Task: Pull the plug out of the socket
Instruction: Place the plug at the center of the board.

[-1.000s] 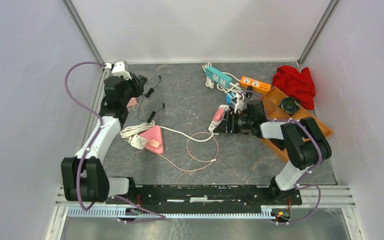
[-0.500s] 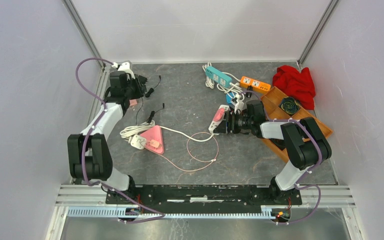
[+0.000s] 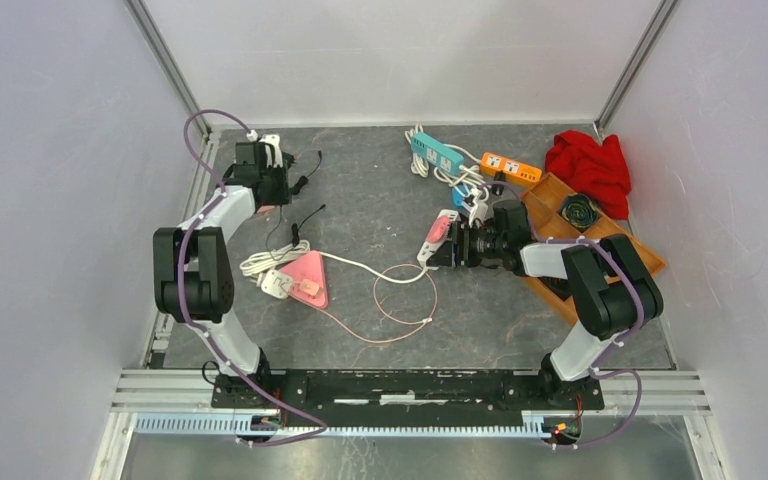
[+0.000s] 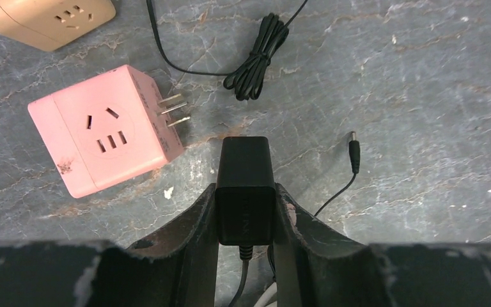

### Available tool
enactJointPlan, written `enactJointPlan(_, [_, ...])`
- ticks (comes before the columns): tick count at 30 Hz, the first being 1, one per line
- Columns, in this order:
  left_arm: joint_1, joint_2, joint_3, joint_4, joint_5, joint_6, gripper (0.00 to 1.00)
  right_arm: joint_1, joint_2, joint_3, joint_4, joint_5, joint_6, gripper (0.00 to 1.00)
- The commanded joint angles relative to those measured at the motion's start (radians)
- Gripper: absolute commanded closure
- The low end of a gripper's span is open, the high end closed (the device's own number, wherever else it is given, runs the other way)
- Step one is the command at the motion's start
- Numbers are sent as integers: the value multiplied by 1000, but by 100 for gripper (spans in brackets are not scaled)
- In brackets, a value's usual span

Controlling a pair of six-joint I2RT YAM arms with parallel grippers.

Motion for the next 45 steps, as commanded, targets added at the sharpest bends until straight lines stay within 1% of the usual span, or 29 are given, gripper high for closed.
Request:
enactJointPlan(1, [3, 28, 50, -27, 8, 109, 97, 2, -22, 40, 29, -19, -14, 23])
enactJointPlan(6, [3, 108, 117, -87, 30, 117, 96, 4, -21, 40, 27, -22, -15, 23])
enactJointPlan(11, [3, 173, 294, -182, 38, 106, 95, 5, -24, 41, 26, -23, -26, 22])
enactJointPlan(15, [-11, 198, 425, -234, 13, 122, 92, 4, -21, 45, 20, -22, -37, 22])
enactJointPlan(20, [-13, 191, 579, -226, 17, 98, 92, 5, -9, 51, 13, -22, -42, 21])
enactJointPlan(24, [-12, 211, 716, -206, 63, 41, 91, 5, -5, 54, 7, -20, -49, 21])
enactJointPlan(26, [-12, 228, 754, -198, 85, 38, 89, 5, -5, 56, 4, -23, -51, 21])
enactJointPlan(27, [-11, 237, 753, -196, 97, 14, 89, 5, -4, 56, 4, -23, -53, 20])
enactJointPlan(33, [-12, 302, 649, -196, 188, 1, 88, 4, 0, 58, 5, -33, -52, 20])
enactJointPlan(36, [-12, 342, 627, -194, 227, -12, 88, 4, 2, 59, 4, -35, -52, 20])
enactJointPlan(42, [-12, 412, 615, -202, 224, -32, 86, 4, -2, 62, 0, -35, -58, 20])
enactJointPlan(44, [-12, 429, 609, -206, 215, -37, 84, 5, 0, 62, 1, -37, -58, 20])
enactJointPlan(45, [-12, 434, 603, -207, 208, -41, 80, 4, 1, 62, -1, -37, -58, 20])
